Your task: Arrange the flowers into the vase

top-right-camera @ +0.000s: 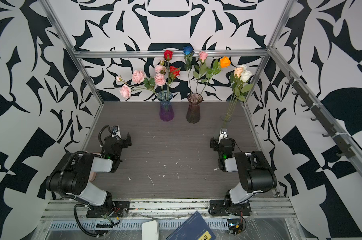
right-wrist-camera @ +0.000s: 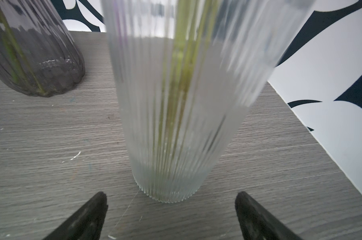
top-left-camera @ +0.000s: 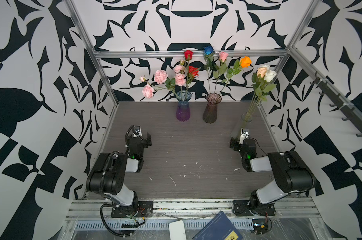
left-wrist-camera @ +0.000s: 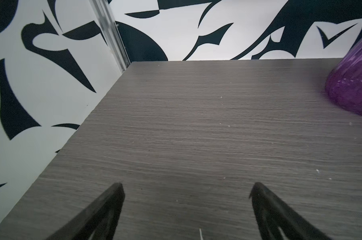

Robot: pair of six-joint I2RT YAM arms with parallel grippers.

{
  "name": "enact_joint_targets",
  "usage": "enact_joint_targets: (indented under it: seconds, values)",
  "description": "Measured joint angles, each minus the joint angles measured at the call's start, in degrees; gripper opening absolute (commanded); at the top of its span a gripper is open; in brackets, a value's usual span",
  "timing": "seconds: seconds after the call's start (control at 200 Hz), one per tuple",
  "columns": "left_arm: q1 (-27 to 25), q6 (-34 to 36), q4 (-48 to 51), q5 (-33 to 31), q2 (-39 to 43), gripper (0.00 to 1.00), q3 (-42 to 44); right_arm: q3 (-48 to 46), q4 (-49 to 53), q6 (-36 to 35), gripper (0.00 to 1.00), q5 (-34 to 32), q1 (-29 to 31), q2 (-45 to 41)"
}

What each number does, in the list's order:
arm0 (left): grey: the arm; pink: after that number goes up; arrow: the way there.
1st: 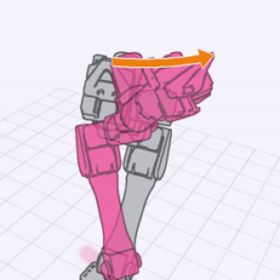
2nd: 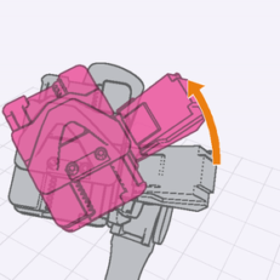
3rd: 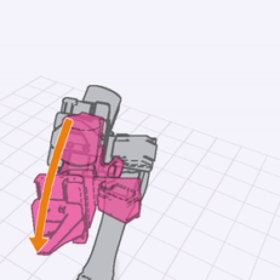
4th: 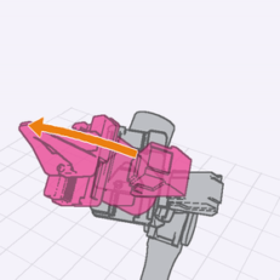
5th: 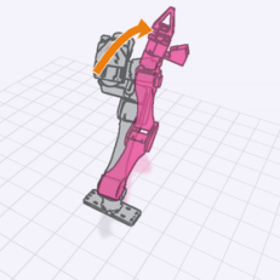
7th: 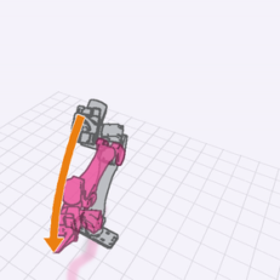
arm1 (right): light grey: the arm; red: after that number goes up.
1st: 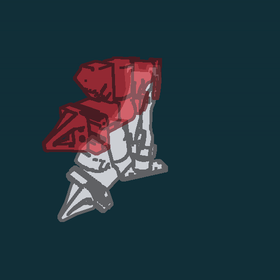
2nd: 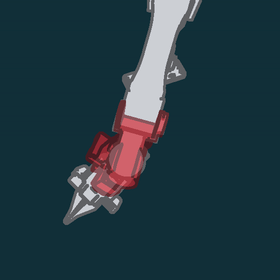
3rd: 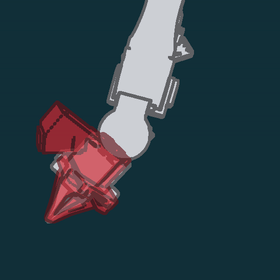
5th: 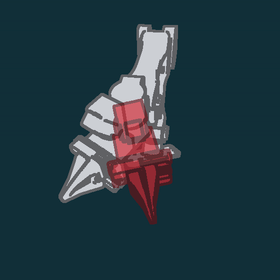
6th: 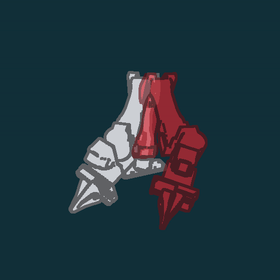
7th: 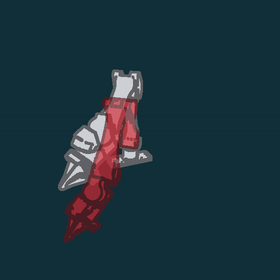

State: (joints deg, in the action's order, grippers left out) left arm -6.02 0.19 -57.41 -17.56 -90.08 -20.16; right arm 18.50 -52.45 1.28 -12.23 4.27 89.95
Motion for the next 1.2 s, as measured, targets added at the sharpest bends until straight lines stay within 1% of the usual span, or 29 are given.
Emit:
enact_joint_targets:
  seconds: [0.205,0.235,0.4,0.5,0.58,0.66,0.875,1.195]
  values:
    - [0.2,-0.4,2.0,1.2,0.0,1.00,-0.2,0.1,0.4,0.0,1.00,0.0,0.0,0.0]
    - [0.3,-0.4,2.2,1.6,0.0,0.99,-0.2,0.1,0.4,-0.3,1.00,1.0,0.0,0.0]
    - [0.3,1.4,2.5,8.1,0.0,1.00,-0.1,-1.7,-2.7,-1.9,1.00,6.3,0.1,0.0]
    - [1.8,1.1,4.7,12.2,0.0,0.99,-0.7,-0.7,-0.5,-1.6,1.00,5.4,0.3,0.0]
    - [3.3,0.9,5.5,14.0,0.0,1.00,-1.1,0.1,-0.3,-1.4,1.00,4.3,0.3,0.0]
    - [4.0,0.7,5.8,14.8,0.0,1.00,-1.1,0.5,-0.1,-1.2,1.00,3.5,0.3,0.0]
    - [3.8,0.7,5.9,16.1,0.0,1.00,-1.1,0.5,0.3,-1.2,1.00,2.8,0.3,0.0]
    - [2.7,0.9,5.9,15.6,0.0,0.99,-1.1,0.5,0.4,-1.0,1.00,2.7,0.3,0.0]
